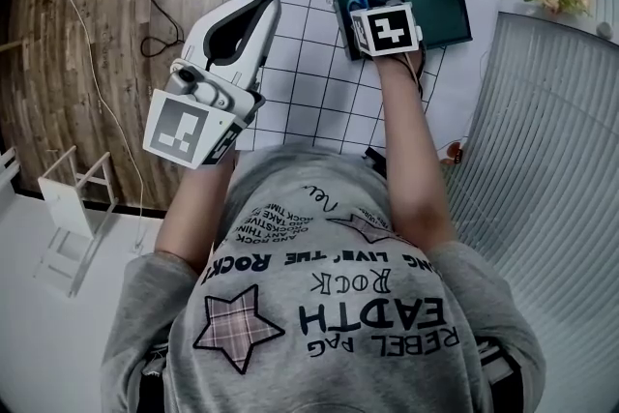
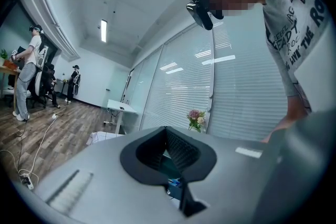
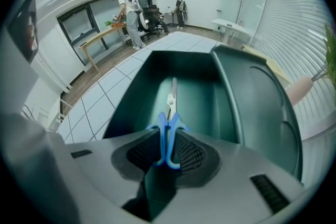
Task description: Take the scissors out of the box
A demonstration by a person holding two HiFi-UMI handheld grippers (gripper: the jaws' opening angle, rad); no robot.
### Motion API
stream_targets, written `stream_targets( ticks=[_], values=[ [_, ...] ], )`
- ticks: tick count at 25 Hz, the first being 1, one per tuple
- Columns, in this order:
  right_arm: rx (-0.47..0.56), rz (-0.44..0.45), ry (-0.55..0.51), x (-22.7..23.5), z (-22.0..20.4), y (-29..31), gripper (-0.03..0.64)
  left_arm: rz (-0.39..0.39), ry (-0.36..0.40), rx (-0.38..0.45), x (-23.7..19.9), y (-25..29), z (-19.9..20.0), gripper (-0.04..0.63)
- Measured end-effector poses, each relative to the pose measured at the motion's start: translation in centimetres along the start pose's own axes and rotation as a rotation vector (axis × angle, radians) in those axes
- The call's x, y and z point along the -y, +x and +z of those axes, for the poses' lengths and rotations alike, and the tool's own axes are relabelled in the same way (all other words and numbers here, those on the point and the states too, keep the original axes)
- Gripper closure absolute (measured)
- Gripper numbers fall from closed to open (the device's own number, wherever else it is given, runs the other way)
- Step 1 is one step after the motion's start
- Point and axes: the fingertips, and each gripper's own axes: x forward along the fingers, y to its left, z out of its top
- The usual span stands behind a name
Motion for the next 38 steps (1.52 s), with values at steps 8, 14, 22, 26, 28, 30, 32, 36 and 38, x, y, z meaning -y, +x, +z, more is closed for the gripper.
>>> stream_targets(
  ticks=[8, 14, 22, 26, 28, 30, 32, 36, 38],
  values=[
    [0.019, 0.008, -0.015, 0.0, 0.2, -0.3, 0.520, 0.004, 0.003, 0.001, 0.1, -0.5, 0.3, 0.592],
    [0.087, 0.048, 0.024, -0.1, 0.8, -1.6, 0.522, 0.008, 0.004, 0.004, 0.1, -0.9, 0.4, 0.592],
    [0.178, 0.114, 0.109, -0.1, 2.0, -3.5, 0.522, -0.009, 0.012, 0.007, 0.8, -0.6, 0.7, 0.592],
    [0.229, 0.143, 0.137, -0.3, 2.7, -4.6, 0.522, -0.012, 0.014, 0.005, 1.0, -0.8, 0.9, 0.592],
    [0.249, 0.149, 0.154, -0.2, 2.8, -5.0, 0.522, -0.012, 0.017, 0.007, 1.1, -0.9, 1.1, 0.592],
    [0.264, 0.156, 0.166, -0.2, 2.7, -5.4, 0.522, -0.012, 0.019, 0.008, 1.1, -1.0, 1.2, 0.592],
    [0.276, 0.161, 0.164, -0.3, 2.8, -5.7, 0.522, -0.012, 0.022, 0.009, 1.3, -1.1, 1.3, 0.592],
    [0.312, 0.161, 0.160, -0.3, 3.0, -6.6, 0.522, -0.012, 0.030, 0.015, 1.6, -1.4, 1.6, 0.592],
    [0.328, 0.166, 0.152, -0.4, 3.3, -7.2, 0.522, -0.011, 0.033, 0.017, 1.8, -1.6, 1.7, 0.592]
  ],
)
